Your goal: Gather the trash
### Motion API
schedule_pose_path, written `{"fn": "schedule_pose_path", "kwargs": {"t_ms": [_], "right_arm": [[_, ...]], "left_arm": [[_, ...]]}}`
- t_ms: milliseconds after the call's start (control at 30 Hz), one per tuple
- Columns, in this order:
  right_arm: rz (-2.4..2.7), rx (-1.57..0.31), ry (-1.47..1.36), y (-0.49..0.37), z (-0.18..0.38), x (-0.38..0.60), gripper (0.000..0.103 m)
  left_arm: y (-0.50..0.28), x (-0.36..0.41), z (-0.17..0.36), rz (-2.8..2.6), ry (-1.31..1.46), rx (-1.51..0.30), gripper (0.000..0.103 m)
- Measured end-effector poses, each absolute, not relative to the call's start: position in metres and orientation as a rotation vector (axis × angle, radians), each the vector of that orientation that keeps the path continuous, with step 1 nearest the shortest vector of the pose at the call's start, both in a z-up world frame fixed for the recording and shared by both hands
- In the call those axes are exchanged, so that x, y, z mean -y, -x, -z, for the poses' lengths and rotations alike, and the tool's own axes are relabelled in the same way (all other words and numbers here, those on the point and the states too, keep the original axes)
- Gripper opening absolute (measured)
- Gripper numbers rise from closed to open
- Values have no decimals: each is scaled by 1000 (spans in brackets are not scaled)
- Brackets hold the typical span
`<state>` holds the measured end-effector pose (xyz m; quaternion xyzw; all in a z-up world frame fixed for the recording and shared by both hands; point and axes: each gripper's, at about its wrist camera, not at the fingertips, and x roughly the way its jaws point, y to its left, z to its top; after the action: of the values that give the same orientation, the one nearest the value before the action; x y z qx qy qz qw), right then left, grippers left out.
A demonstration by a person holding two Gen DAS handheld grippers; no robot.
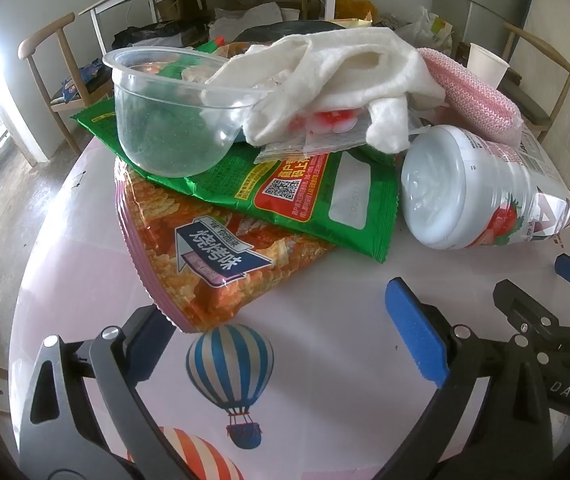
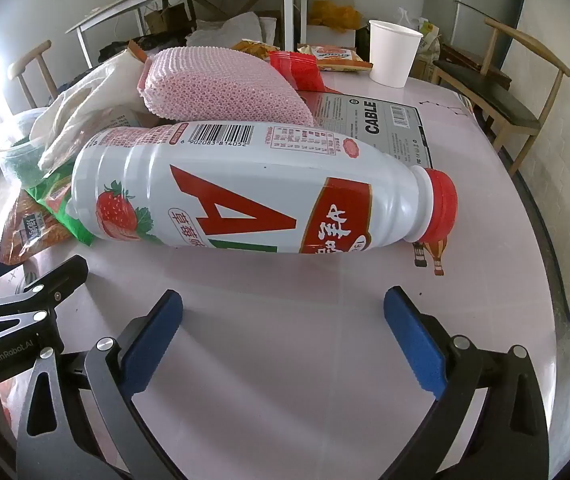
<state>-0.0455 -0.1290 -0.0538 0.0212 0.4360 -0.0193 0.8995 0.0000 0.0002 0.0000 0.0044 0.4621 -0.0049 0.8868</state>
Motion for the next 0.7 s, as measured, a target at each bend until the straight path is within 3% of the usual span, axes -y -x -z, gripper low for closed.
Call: {"fn": "schedule_pose_path", "kwargs": {"t_ms": [700], "right_arm": [[38,-902,-47,45,54,129,97]], "left_arm": [[0,0,0,8,-13,-961,96]]}}
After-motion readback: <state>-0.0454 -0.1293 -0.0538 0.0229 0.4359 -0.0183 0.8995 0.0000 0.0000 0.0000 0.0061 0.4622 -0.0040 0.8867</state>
